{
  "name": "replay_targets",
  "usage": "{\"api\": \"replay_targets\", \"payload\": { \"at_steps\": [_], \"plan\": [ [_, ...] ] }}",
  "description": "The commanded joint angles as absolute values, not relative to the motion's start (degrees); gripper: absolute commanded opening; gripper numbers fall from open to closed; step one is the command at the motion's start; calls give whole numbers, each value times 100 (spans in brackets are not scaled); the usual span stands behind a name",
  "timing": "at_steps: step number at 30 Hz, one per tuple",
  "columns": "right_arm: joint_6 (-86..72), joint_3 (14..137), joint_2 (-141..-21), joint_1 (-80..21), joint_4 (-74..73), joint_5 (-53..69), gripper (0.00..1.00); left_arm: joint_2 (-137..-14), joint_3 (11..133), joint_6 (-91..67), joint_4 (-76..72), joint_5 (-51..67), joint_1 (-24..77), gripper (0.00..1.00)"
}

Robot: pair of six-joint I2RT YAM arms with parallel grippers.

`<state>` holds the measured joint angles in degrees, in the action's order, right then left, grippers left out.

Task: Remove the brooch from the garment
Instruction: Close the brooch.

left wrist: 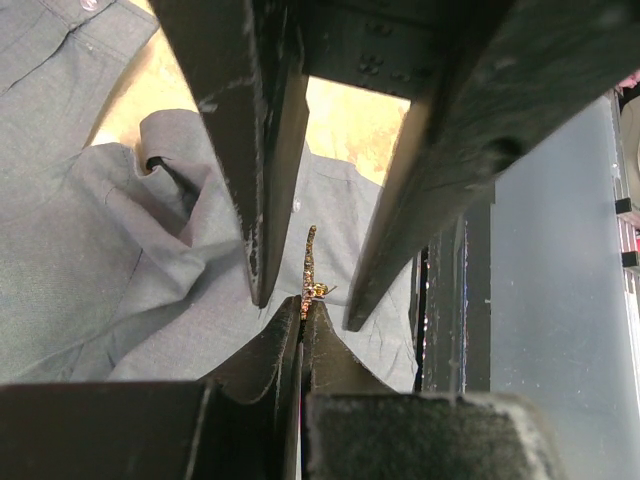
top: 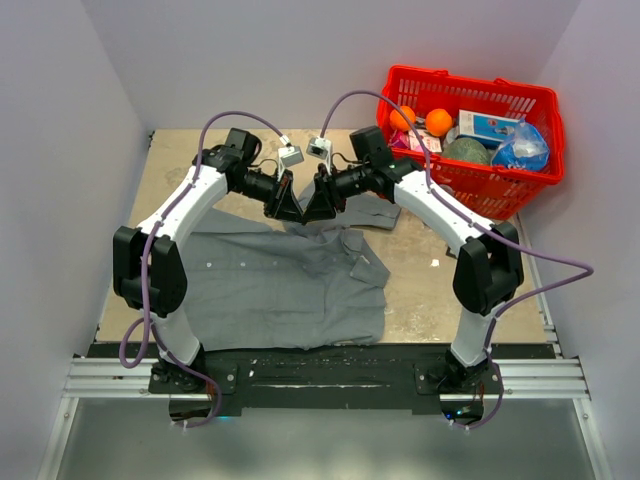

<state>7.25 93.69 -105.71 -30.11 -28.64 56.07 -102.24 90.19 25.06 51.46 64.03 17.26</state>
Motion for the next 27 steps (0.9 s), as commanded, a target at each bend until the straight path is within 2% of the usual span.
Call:
{"api": "replay_targets", "payload": {
  "at_steps": [1,10,15,20,27],
  "plan": [
    [747,9633,-10529,-3032,-2777,5502,35,-10204,9070,2470,5036,6478,1696,0],
    [782,9668,-10564,-3032,-2812,5572,29,-10213,9079,2487,5045,6513,1696,0],
    [782,9686,-10565,-3024,-2839,5704,29,-10195,9097,2549,5115,6539,1696,0],
    [747,9694,-10538,-3024,-2848,5748,34,-10204,9088,2584,5142,6539,1696,0],
    [887,9738,-10547,-3015,-2962,5704,31,-10230,9132,2566,5133,6539,1696,0]
  ]
}}
